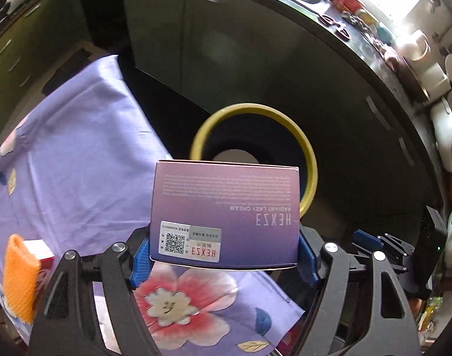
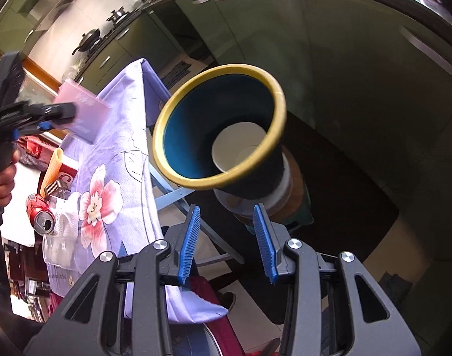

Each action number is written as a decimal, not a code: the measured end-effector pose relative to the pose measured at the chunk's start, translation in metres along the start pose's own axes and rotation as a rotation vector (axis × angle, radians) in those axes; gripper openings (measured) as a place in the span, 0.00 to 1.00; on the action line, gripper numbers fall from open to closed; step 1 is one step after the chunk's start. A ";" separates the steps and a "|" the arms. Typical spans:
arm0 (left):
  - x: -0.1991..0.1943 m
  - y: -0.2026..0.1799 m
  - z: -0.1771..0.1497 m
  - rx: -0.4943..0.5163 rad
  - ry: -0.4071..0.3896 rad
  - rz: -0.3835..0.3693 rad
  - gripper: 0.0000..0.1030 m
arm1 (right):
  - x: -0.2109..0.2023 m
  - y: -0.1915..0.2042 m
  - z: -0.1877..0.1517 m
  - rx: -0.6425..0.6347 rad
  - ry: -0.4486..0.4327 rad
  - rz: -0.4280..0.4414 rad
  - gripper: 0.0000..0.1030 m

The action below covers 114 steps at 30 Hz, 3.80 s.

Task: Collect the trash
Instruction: 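Carry the purple box over the bin and open the left gripper, then move the right gripper back to the table and grasp the red Coca-Cola can, then carry the red can over the bin and release it with the right gripper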

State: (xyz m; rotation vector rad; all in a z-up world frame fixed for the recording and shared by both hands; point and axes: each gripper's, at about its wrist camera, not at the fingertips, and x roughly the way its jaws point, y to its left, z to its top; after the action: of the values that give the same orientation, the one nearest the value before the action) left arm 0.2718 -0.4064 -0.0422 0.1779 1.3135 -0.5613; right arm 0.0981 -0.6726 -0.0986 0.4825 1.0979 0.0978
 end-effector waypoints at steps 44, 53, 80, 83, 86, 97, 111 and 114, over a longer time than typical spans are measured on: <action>-0.192 0.159 -0.262 -0.186 -0.328 -0.049 0.85 | 0.024 0.278 -0.120 -0.898 0.012 0.228 0.70; -0.195 0.204 -0.326 -0.298 -0.369 -0.046 0.85 | 0.040 0.328 -0.104 -1.001 -0.030 0.188 0.78; -0.190 0.218 -0.351 -0.316 -0.368 -0.049 0.86 | 0.134 0.440 -0.065 -1.243 0.314 0.189 0.46; -0.189 0.216 -0.349 -0.310 -0.364 -0.047 0.86 | 0.116 0.437 -0.061 -1.219 0.285 0.223 0.45; -0.188 0.211 -0.346 -0.296 -0.360 -0.046 0.86 | 0.101 0.433 -0.055 -1.189 0.259 0.244 0.45; -0.185 0.192 -0.337 -0.235 -0.350 -0.043 0.87 | 0.057 0.319 0.039 -0.825 0.118 0.089 0.45; -0.176 0.163 -0.320 -0.161 -0.313 -0.048 0.87 | 0.141 0.117 0.131 -0.339 0.153 -0.271 0.46; -0.174 0.156 -0.319 -0.138 -0.303 -0.043 0.87 | 0.151 0.105 0.136 -0.293 0.146 -0.281 0.61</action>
State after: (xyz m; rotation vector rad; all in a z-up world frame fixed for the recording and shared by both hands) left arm 0.0471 -0.0854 0.0090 -0.0486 1.0579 -0.5093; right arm 0.3031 -0.5762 -0.1304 0.0569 1.2599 0.0463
